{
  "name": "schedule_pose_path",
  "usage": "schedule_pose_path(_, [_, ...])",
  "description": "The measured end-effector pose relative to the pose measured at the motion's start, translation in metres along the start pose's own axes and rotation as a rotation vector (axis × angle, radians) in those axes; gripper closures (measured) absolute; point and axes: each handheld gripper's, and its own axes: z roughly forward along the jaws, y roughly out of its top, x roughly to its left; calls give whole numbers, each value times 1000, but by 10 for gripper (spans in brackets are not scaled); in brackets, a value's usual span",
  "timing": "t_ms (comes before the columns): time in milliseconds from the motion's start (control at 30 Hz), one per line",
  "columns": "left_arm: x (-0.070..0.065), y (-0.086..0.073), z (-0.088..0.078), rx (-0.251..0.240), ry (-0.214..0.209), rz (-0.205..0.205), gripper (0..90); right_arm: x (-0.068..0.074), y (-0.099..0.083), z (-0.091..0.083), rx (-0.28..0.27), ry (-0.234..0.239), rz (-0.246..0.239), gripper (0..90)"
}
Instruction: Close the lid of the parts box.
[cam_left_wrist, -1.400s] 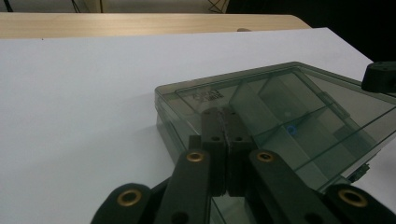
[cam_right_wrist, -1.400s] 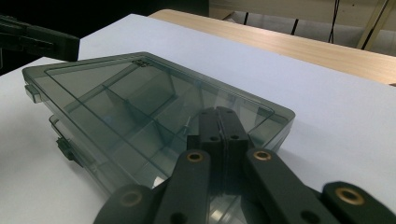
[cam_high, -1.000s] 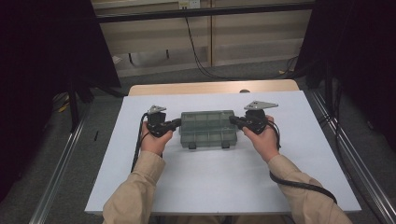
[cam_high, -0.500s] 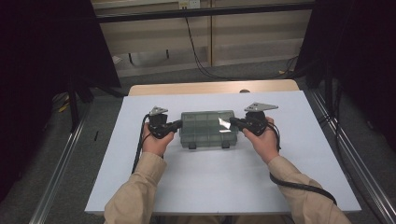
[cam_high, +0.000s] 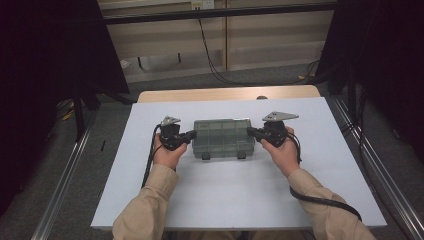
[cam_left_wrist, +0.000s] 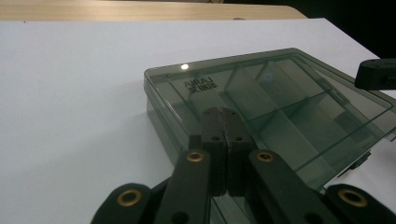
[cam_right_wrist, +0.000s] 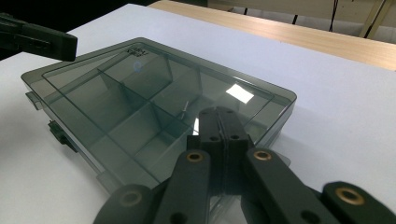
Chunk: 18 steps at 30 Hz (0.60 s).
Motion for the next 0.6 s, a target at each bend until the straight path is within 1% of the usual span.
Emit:
schedule_pose_path(100, [0, -2, 0, 3, -3, 5, 896, 0, -2, 0, 4, 2, -5, 900])
schedule_pose_path(133, [0, -2, 1, -1, -10, 0, 896, 1, -2, 0, 5, 1, -7, 900])
schedule_pose_path(167, [-1, -3, 1, -1, -6, -2, 896, 1, -2, 0, 2, -2, -5, 900])
schedule_pose_path(200, [0, -3, 1, 2, -9, 6, 896, 1, -3, 0, 3, 0, -6, 900])
schedule_pose_path(267, [-1, -4, 1, -5, -6, 1, 896, 1, -3, 0, 0, 1, -5, 900])
schedule_pose_path(367, [-1, -4, 1, -1, -10, 8, 896, 1, -4, 0, 0, 2, -4, 900])
schedule_pose_path(467, [-1, -5, 1, -3, -11, 6, 896, 1, -5, 1, -2, 4, -3, 900])
schedule_pose_path(500, [-2, -5, 2, -8, -11, -2, 896, 1, -5, 1, 0, 4, -6, 900])
schedule_pose_path(600, [-1, -6, 2, 3, -7, 7, 896, 1, -6, 1, 1, 6, -3, 900])
